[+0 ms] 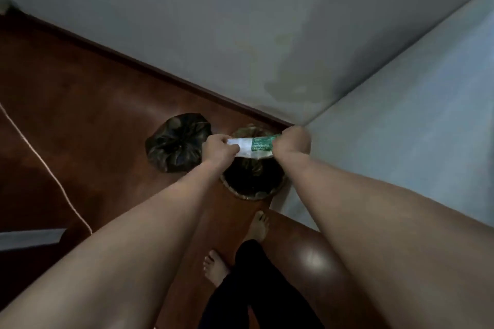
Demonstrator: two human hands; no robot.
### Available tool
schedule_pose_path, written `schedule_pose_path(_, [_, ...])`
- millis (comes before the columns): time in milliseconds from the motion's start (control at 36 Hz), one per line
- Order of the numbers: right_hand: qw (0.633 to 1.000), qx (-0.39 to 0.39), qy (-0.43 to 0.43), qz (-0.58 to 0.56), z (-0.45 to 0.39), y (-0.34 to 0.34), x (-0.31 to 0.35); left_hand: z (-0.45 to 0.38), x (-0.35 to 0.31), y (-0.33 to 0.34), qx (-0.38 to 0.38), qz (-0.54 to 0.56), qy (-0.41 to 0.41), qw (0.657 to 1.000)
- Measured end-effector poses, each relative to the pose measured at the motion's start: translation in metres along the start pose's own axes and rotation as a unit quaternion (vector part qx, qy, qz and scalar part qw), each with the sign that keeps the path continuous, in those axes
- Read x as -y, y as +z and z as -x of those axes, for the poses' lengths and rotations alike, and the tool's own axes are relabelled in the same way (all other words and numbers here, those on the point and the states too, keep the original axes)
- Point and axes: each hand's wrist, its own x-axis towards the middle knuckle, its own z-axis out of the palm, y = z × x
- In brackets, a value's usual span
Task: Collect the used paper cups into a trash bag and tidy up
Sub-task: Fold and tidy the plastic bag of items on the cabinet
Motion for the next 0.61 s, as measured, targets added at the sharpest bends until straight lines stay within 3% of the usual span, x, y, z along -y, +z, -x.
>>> schedule_pose_path(222, [0.999, 0.033, 0.017, -0.005, -0.045, 0.078, -0.034, -0.059, 0.056, 0.04, 0.031, -0.021, -0.021, 0.999])
schedule_pose_path(333, [0.997, 0.062, 0.045, -0.032, -0.061, 0.098, -0.044, -0.081, 0.061, 0.051, 0.086, -0.054, -0.039, 0.994])
schedule_pose_path(611, [0.992, 0.121, 0.002, 0.023, -0.05, 0.084, -0.043, -0.079, 0.051, 0.035, 0.088, -0.157, -0.026, 0.983])
